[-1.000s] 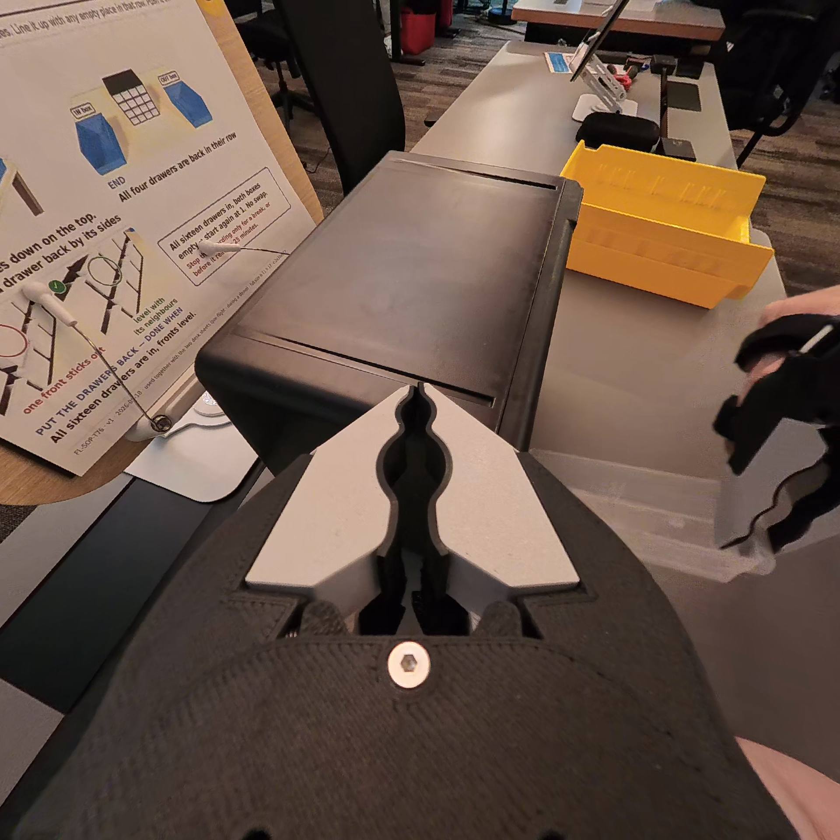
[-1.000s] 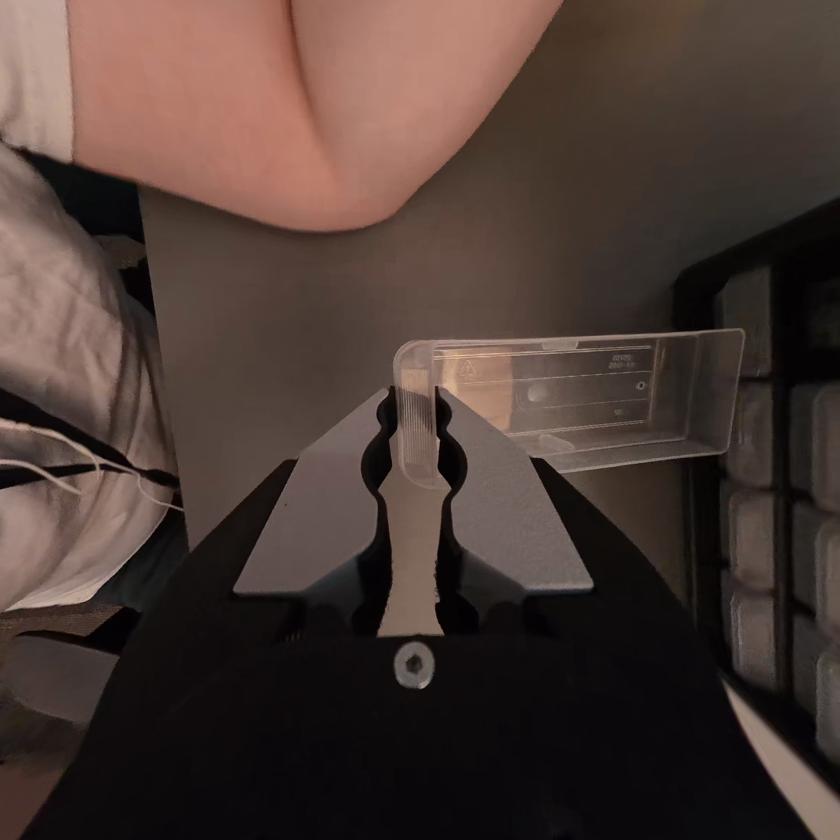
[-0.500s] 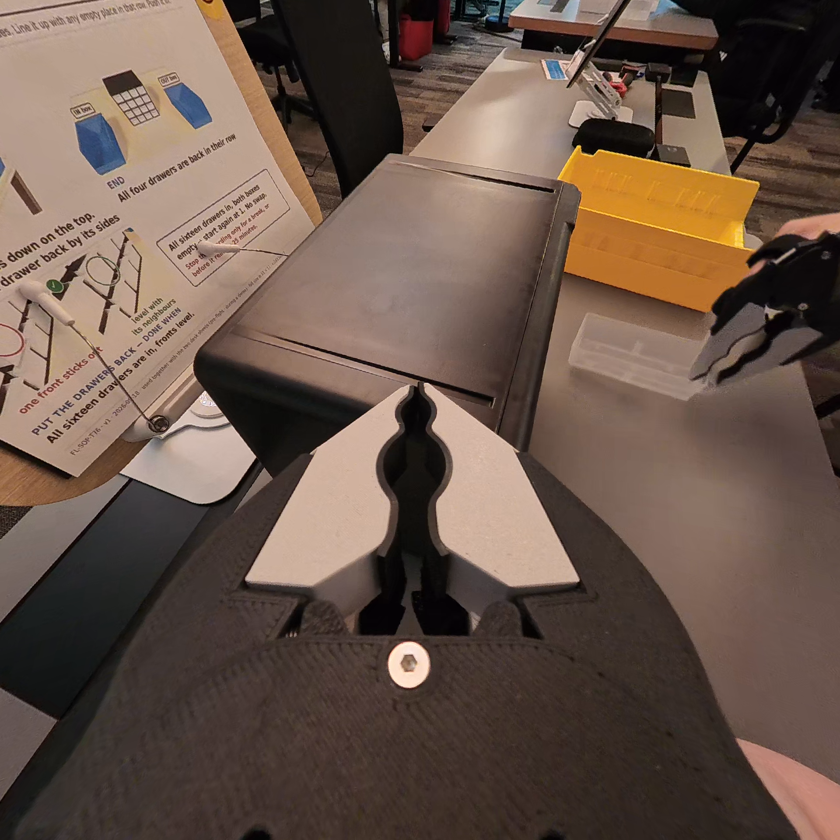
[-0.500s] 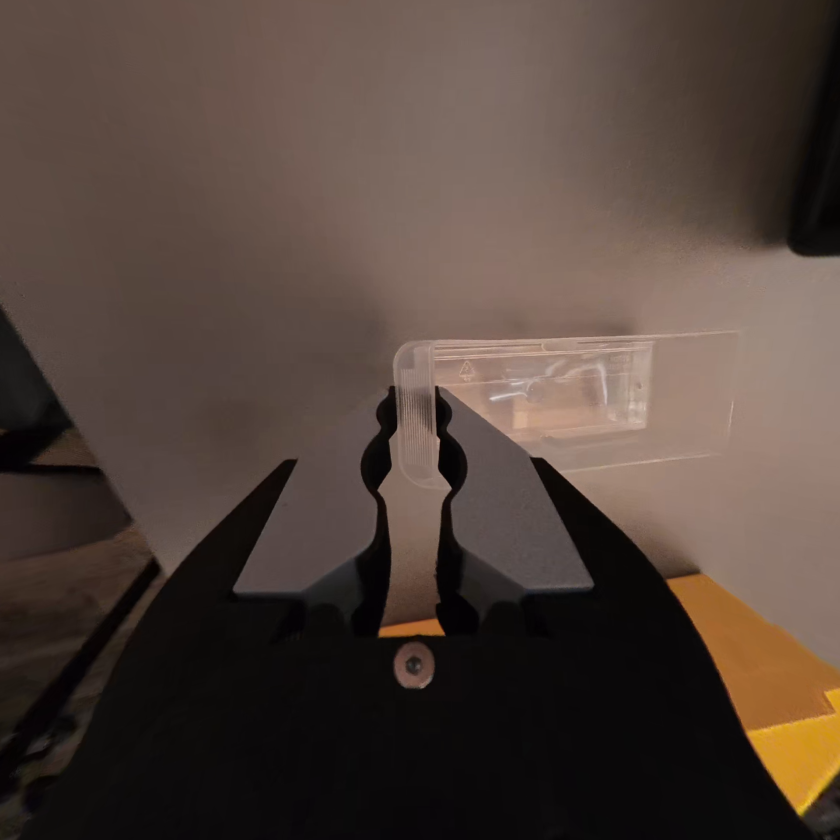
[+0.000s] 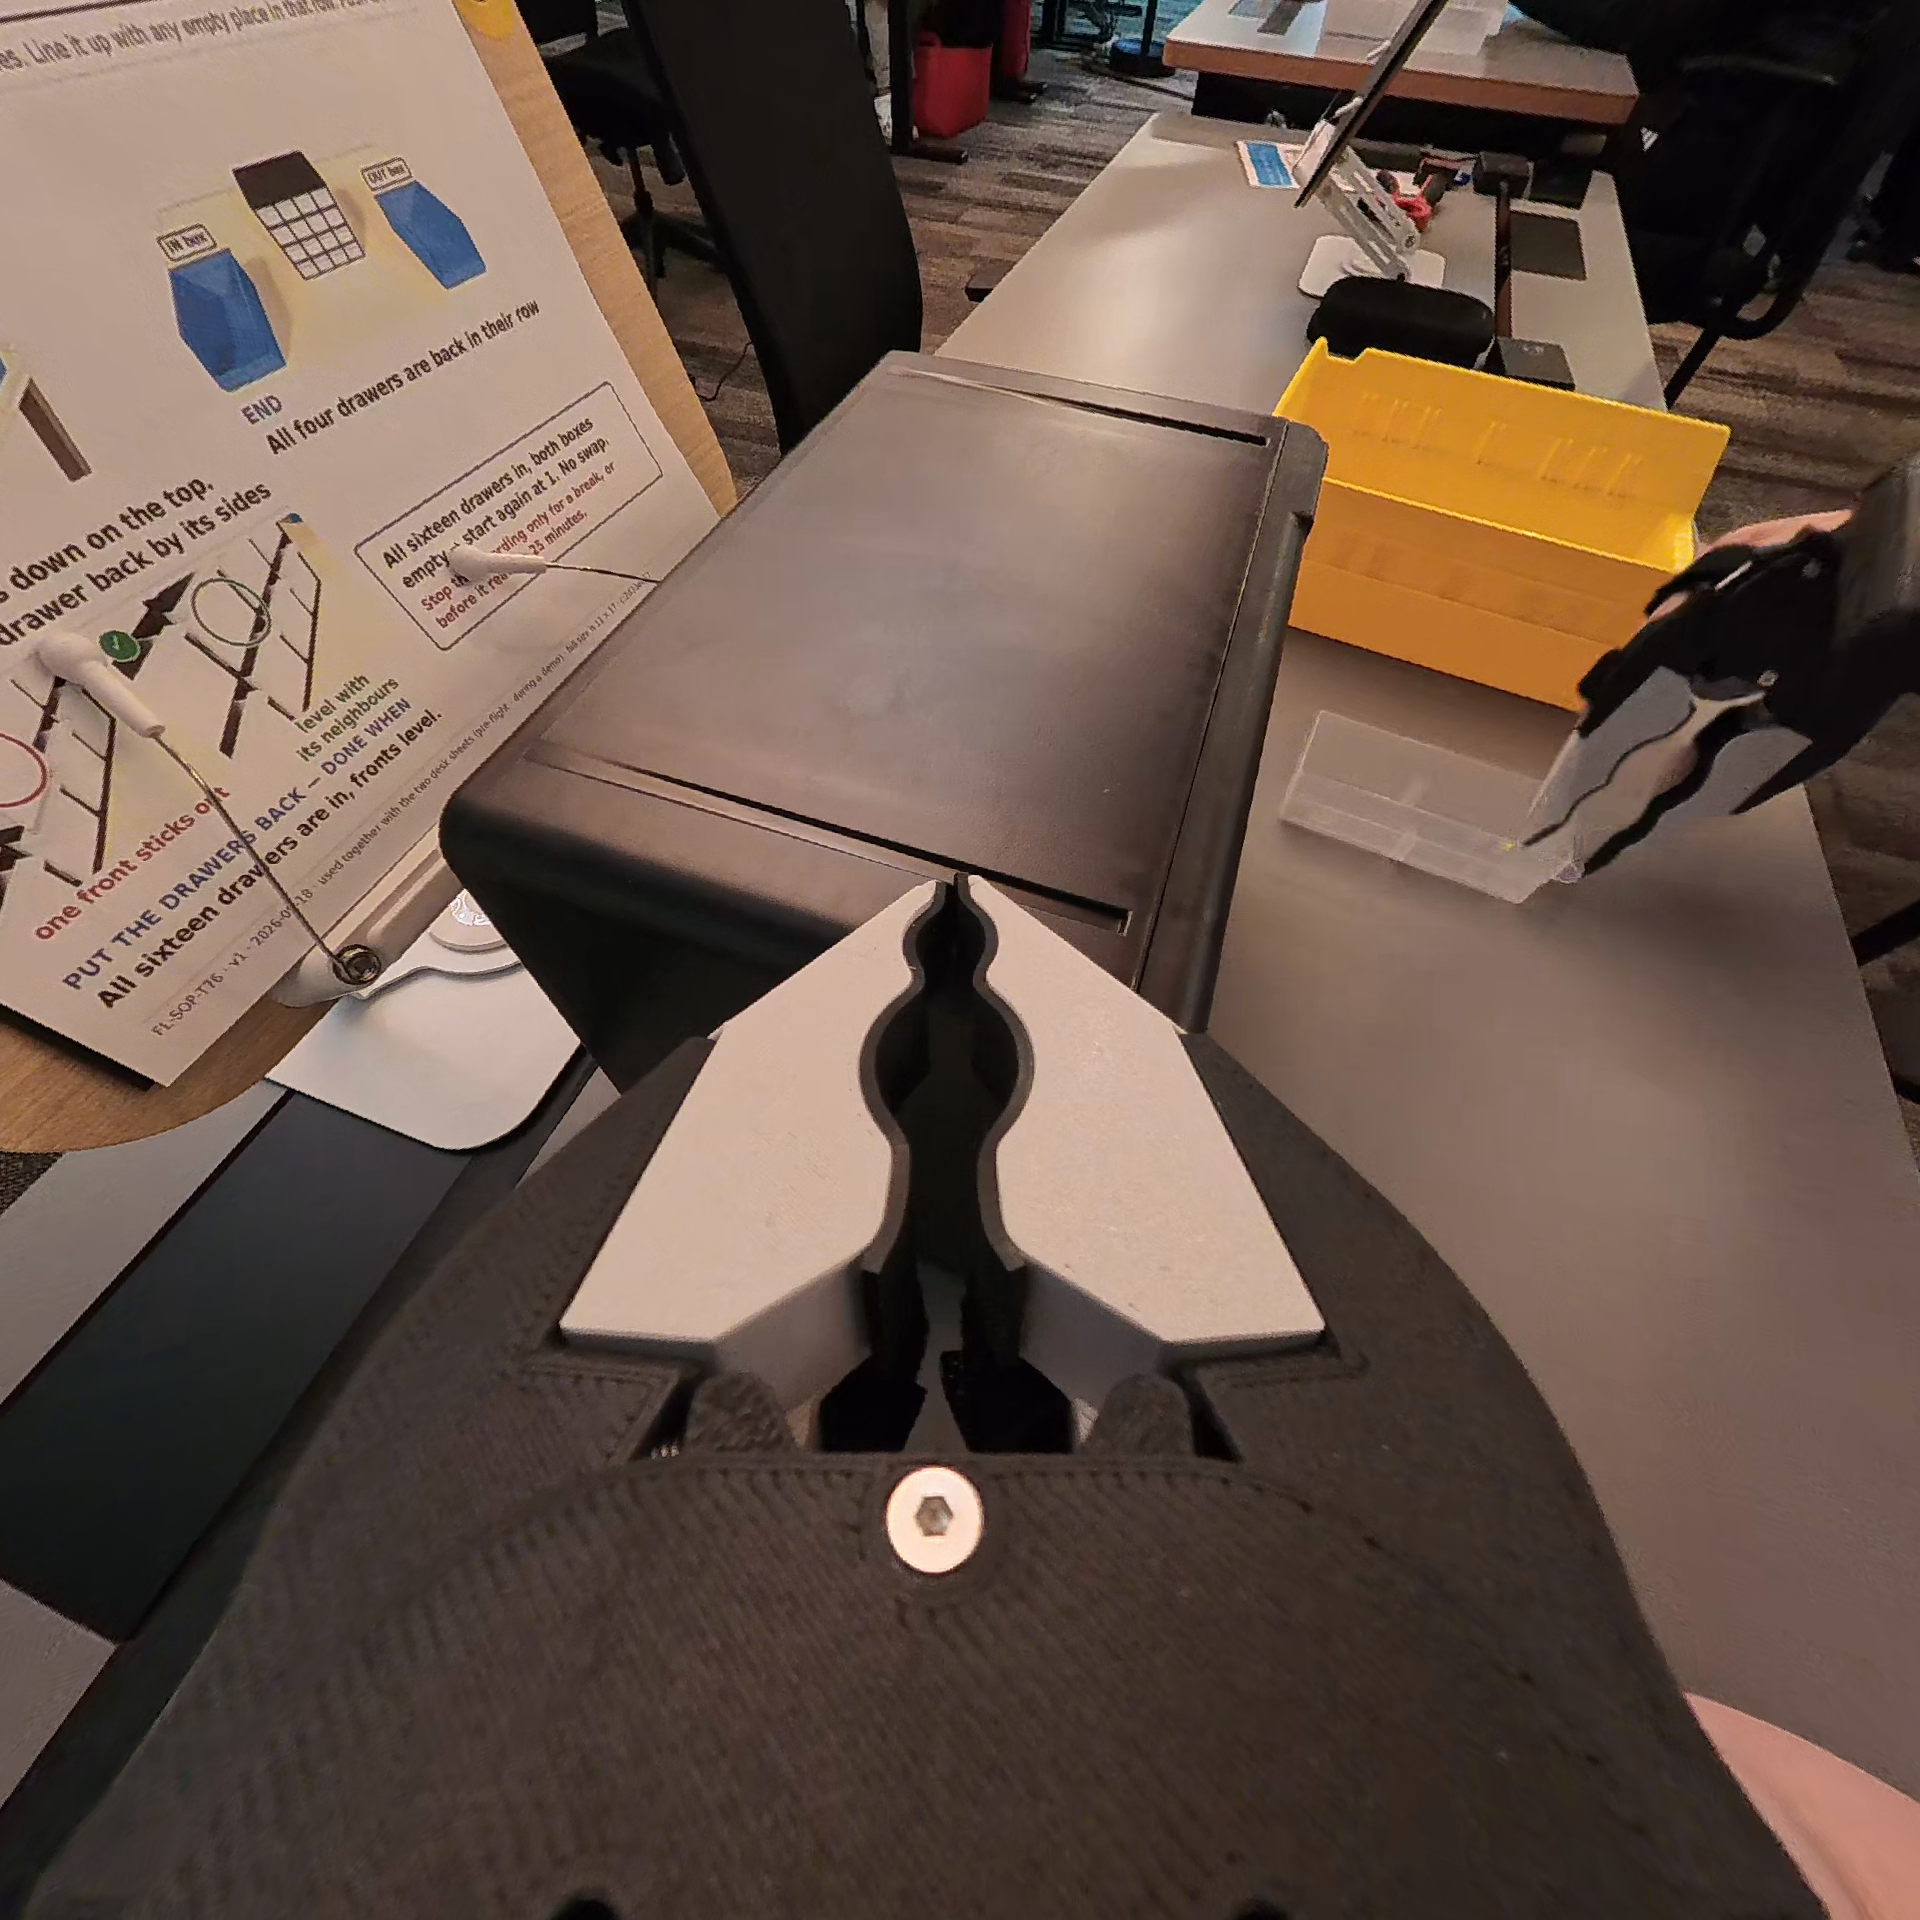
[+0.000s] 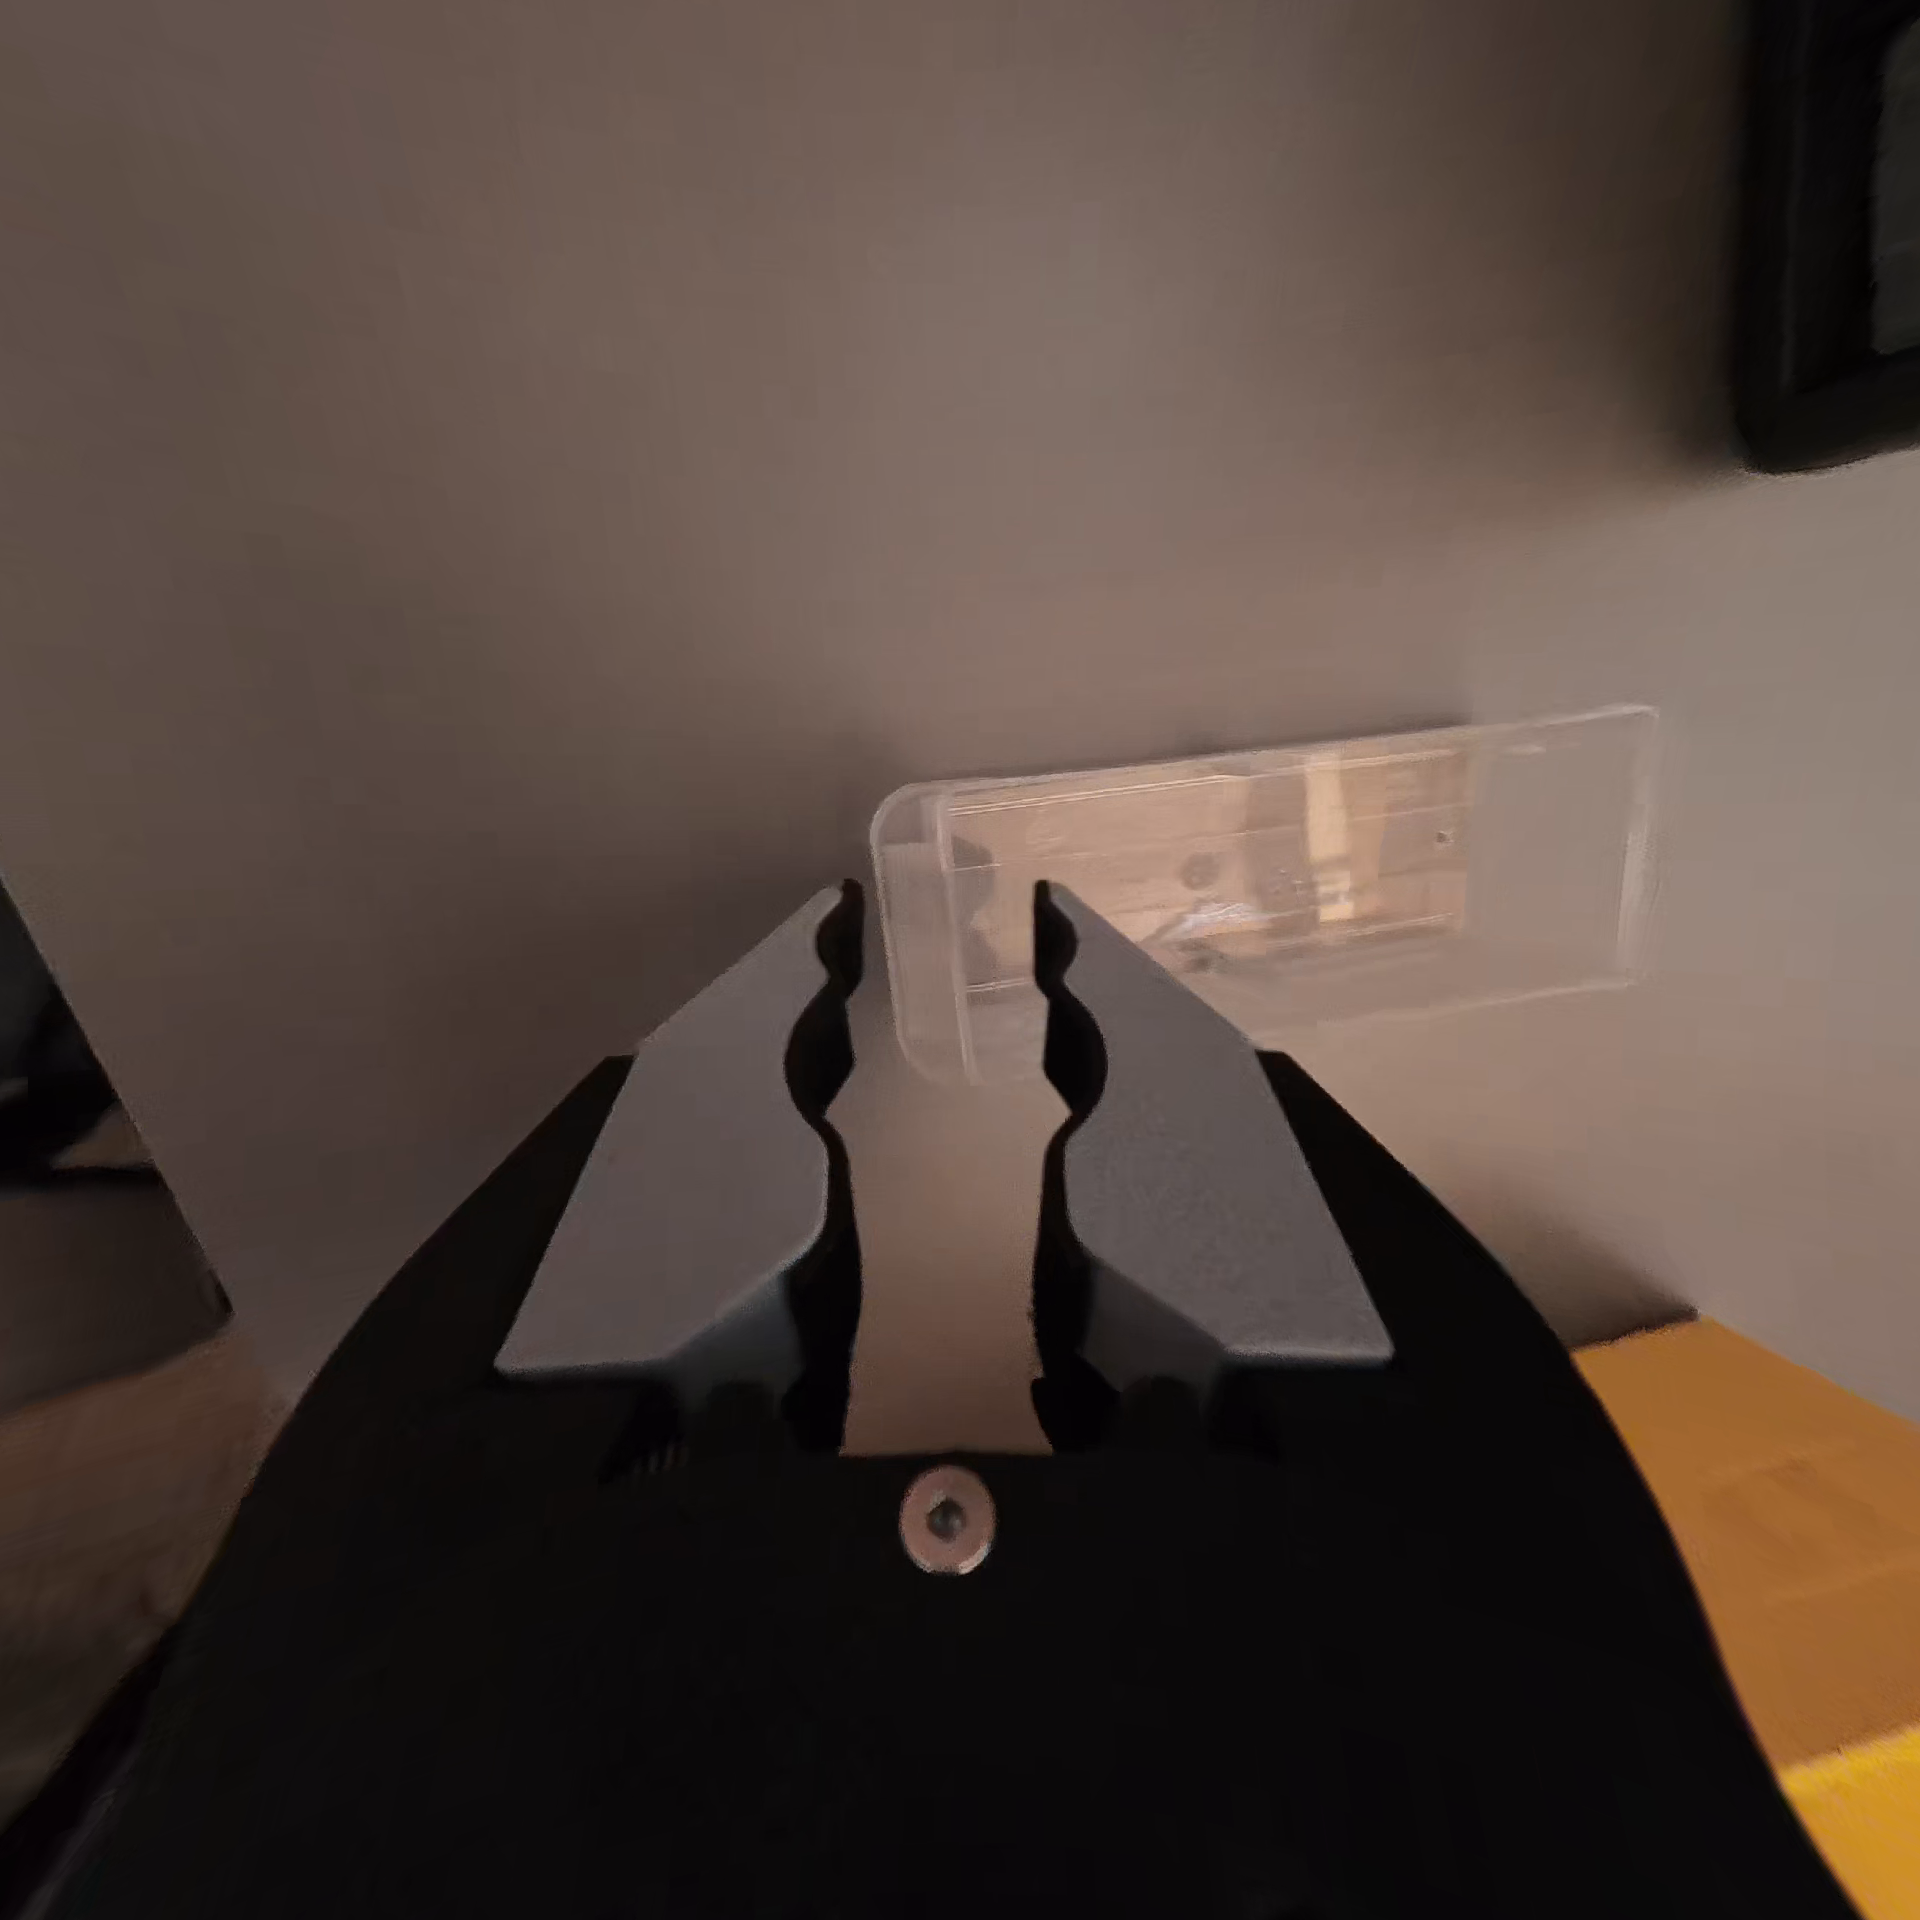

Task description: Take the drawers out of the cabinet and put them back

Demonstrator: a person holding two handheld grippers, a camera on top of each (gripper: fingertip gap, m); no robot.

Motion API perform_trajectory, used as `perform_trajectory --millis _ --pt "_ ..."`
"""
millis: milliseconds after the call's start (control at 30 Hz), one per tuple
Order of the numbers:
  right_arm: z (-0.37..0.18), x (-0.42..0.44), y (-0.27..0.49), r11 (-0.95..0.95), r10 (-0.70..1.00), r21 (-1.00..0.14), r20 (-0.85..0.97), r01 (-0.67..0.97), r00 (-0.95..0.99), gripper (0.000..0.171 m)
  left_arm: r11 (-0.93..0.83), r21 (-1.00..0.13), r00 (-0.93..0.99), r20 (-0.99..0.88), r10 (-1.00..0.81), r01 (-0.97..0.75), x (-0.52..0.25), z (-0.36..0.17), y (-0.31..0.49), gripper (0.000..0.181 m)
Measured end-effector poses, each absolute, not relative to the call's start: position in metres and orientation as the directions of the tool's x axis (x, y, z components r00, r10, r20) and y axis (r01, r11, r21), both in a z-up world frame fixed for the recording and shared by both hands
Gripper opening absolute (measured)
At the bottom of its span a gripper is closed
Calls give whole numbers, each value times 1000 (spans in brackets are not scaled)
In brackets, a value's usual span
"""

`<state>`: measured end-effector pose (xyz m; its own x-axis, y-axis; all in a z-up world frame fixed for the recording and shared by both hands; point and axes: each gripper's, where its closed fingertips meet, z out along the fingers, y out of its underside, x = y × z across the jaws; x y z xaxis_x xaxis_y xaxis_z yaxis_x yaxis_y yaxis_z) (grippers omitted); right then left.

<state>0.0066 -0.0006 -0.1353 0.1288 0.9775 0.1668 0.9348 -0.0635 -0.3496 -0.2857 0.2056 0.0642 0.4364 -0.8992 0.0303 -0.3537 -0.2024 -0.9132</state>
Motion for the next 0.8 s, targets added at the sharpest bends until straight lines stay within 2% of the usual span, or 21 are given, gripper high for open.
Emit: perform_trajectory --millis 33,100,167,233,300,333,367,533,667,800 --pt "-125 5 4 -121 964 -389 172 913 201 43 -200 -913 436 28 -899 -355 -286 64 206 0" --pt "-99 9 31 -358 863 -475 160 804 479 60 -198 -913 436 24 -900 -358 -286 64 206 0" --pt "-85 24 56 -670 613 -505 37 544 789 77 -198 -912 436 24 -900 -358 -286 64 206 0" --pt "-82 18 65 -812 447 -487 -166 321 879 93 -197 -912 437 22 -899 -359 -286 64 206 0" --pt "-89 20 75 -864 360 -441 -209 241 909 99 -195 -912 439 19 -898 -361 -286 64 206 0" --pt "-98 25 77 -882 348 -390 -163 263 923 109 -194 -911 440 16 -898 -363 -286 64 206 0" --pt "-105 27 79 -889 355 -351 -125 293 927 111 -192 -911 441 12 -897 -366 -286 64 206 0" --pt "-132 18 83 -890 419 -192 12 414 908 109 -192 -909 444 9 -896 -369 -286 64 206 0" --pt "-141 23 81 -869 486 -75 51 488 873 88 -193 -910 444 11 -896 -368 -286 64 206 0" --pt "-140 36 74 -787 616 8 69 617 784 77 -193 -909 445 9 -895 -370 -286 64 206 0"
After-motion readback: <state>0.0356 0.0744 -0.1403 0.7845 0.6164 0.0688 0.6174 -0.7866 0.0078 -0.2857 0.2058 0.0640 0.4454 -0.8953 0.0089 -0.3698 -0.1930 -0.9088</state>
